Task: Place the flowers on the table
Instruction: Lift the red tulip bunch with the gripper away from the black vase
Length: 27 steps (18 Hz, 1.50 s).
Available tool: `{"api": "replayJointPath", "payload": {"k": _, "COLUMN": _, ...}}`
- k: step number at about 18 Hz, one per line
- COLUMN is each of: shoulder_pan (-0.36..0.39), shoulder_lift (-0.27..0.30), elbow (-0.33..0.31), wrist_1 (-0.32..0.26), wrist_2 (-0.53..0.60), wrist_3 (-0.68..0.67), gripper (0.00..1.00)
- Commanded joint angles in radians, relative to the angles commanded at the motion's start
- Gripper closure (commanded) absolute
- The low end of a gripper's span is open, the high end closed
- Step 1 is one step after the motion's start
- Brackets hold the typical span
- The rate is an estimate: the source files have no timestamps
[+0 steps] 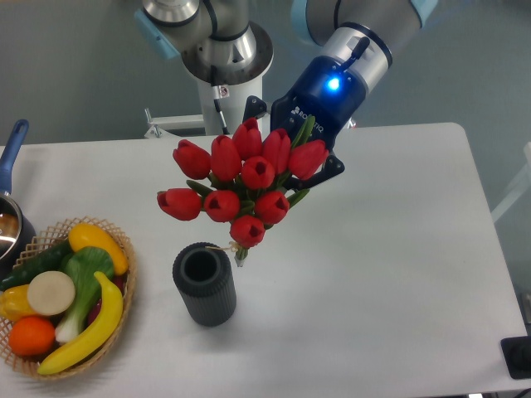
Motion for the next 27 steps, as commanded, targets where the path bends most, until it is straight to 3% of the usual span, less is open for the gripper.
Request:
{"api": "replayJointPath", "payload": {"k": 11, "shoulder_pan": 0.015, "shoulder_lift": 0.005, "elbow": -0.002, "wrist_1": 0.000, "wrist_2": 0.005, "wrist_3": 0.002, "gripper": 0.63}}
{"api": "replayJointPath", "payload": {"k": 16, "shoulder_pan": 0.058, "shoulder_lift": 0.047, "elbow": -0.017, "wrist_1": -0.003, "wrist_2": 0.035, "wrist_3": 0.002, "gripper": 0.63}}
{"api": "replayJointPath", "payload": {"k": 20, "shoulder_pan": 0.077, "shoulder_lift": 0.106, "elbow": -0.058, "wrist_1": -0.005, "wrist_2": 0.236, "wrist_3": 0.002, "gripper": 0.63}}
{"api": "replayJointPath", "payload": {"k": 27, "shoulder_pan": 0.074, "shoulder_lift": 0.158, "elbow": -0.106, "wrist_1": -0.018, "wrist_2": 0.521, "wrist_3": 0.002, "gripper": 0.61}}
